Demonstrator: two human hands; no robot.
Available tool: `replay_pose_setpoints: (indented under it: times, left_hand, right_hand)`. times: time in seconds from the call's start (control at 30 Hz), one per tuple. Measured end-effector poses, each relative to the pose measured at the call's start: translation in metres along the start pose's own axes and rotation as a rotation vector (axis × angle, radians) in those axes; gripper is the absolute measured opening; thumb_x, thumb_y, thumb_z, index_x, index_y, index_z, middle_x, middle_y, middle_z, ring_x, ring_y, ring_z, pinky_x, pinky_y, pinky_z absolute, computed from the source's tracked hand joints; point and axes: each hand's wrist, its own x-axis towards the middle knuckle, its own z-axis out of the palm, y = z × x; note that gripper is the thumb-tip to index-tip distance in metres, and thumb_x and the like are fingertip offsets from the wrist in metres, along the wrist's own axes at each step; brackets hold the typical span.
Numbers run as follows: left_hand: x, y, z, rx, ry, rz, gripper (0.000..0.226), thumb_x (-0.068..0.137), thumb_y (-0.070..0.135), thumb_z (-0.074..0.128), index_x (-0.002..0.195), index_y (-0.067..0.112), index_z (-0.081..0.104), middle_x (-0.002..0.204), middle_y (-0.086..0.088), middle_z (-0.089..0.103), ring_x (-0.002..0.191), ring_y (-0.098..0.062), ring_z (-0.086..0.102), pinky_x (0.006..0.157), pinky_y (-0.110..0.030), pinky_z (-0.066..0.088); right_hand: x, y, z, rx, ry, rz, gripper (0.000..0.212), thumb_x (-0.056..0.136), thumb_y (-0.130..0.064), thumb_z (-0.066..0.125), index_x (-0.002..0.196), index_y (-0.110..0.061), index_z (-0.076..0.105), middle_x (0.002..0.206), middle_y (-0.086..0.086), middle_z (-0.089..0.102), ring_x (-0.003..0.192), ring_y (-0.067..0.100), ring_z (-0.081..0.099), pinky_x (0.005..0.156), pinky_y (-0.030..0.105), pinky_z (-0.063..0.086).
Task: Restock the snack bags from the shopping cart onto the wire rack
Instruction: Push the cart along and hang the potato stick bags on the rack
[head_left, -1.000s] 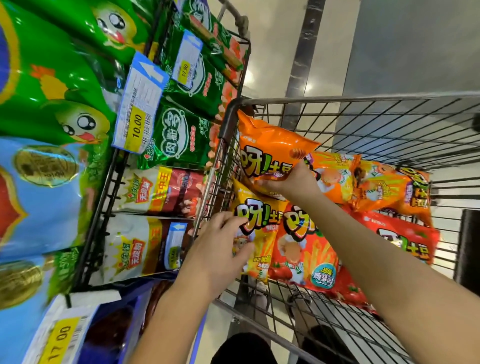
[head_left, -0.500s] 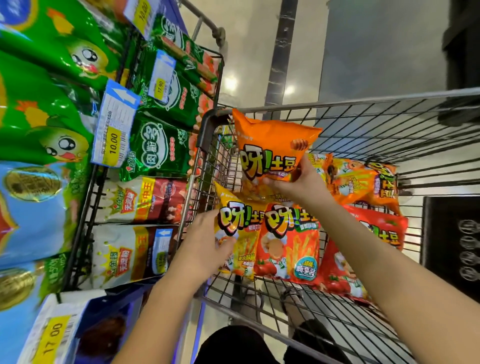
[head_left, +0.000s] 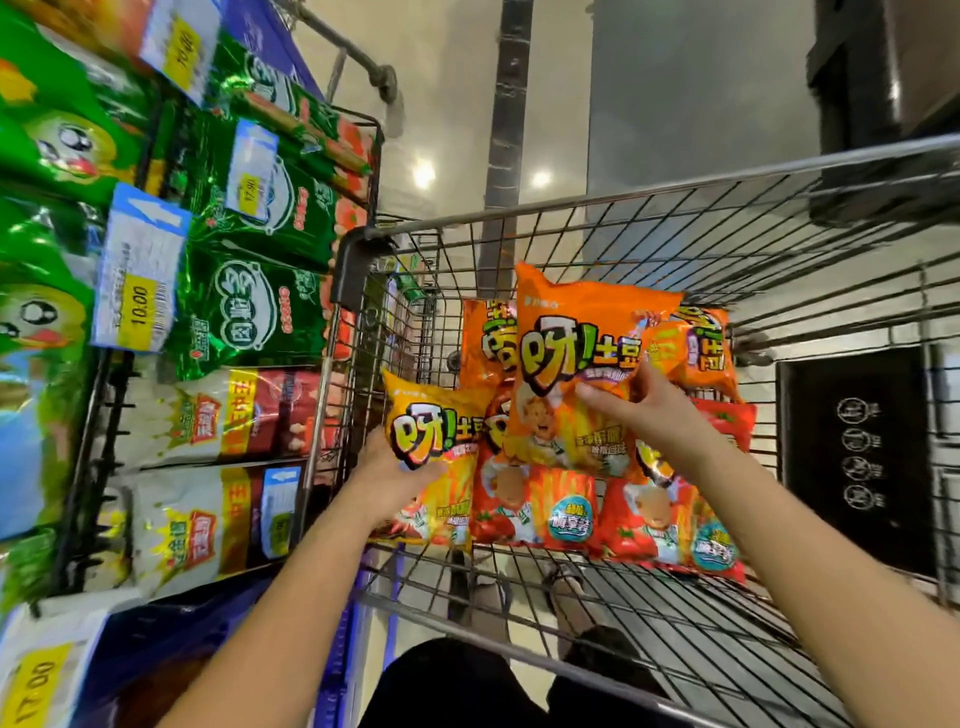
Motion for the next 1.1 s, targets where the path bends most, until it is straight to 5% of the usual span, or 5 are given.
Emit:
replay_pose_setpoints:
  times: [0.27, 0.4, 0.77, 0.9, 1.1]
  left_hand:
    - [0.008, -0.005, 0.012, -0.031, 0.037, -0.098, 0.106, 0.071, 0.055, 0.089, 0.151, 0.010, 0.037, 0.142, -0.008, 0.058, 0.126, -0.028, 0.058, 0.101, -0.038, 0.049]
    - [0.023, -0.026, 0.013, -0.081, 0.095, -0.046, 0.128, 0.034, 0.084, 0.086, 0.139, 0.020, 0.053, 0.129, -0.001, 0.069, 0.116, -0.024, 0.067, 0.099, -0.045, 0.056]
    - [-0.068, 0.039, -0.011, -0.144, 0.109, 0.157, 0.061, 0.073, 0.040, 0.091, 0.120, 0.030, 0.054, 0.112, 0.008, 0.067, 0.111, -0.020, 0.064, 0.092, -0.034, 0.047]
    - [-0.104, 0.072, -0.028, -0.189, 0.114, 0.247, 0.093, 0.077, 0.048, 0.087, 0.151, 0.019, 0.039, 0.132, 0.006, 0.053, 0.132, -0.023, 0.051, 0.101, -0.036, 0.041]
    - [-0.150, 0.105, -0.060, -0.291, 0.066, 0.306, 0.120, 0.049, 0.081, 0.087, 0.150, 0.036, 0.043, 0.145, 0.009, 0.058, 0.131, -0.023, 0.056, 0.113, -0.050, 0.043]
  right_hand:
    - [-0.015, 0.026, 0.002, 0.081, -0.077, 0.097, 0.033, 0.087, -0.038, 0.077, 0.109, -0.036, 0.052, 0.121, -0.012, 0.065, 0.099, -0.001, 0.064, 0.083, 0.017, 0.050]
    - [-0.022, 0.033, 0.002, 0.154, -0.066, 0.118, 0.066, 0.075, -0.050, 0.085, 0.127, -0.027, 0.051, 0.125, -0.007, 0.067, 0.108, 0.008, 0.067, 0.097, 0.029, 0.051]
    - [-0.070, 0.000, -0.013, 0.215, -0.050, 0.035, 0.073, 0.074, -0.055, 0.087, 0.136, -0.032, 0.055, 0.125, -0.007, 0.072, 0.115, 0.016, 0.070, 0.107, 0.047, 0.050]
    - [-0.098, -0.022, -0.023, 0.230, -0.044, -0.001, 0.049, 0.084, -0.043, 0.080, 0.127, -0.037, 0.056, 0.120, -0.006, 0.074, 0.105, 0.010, 0.073, 0.092, 0.033, 0.055]
    - [-0.130, -0.030, -0.050, 0.332, 0.042, -0.007, 0.092, 0.067, -0.074, 0.083, 0.145, -0.050, 0.040, 0.148, -0.003, 0.057, 0.131, 0.029, 0.059, 0.111, 0.060, 0.043]
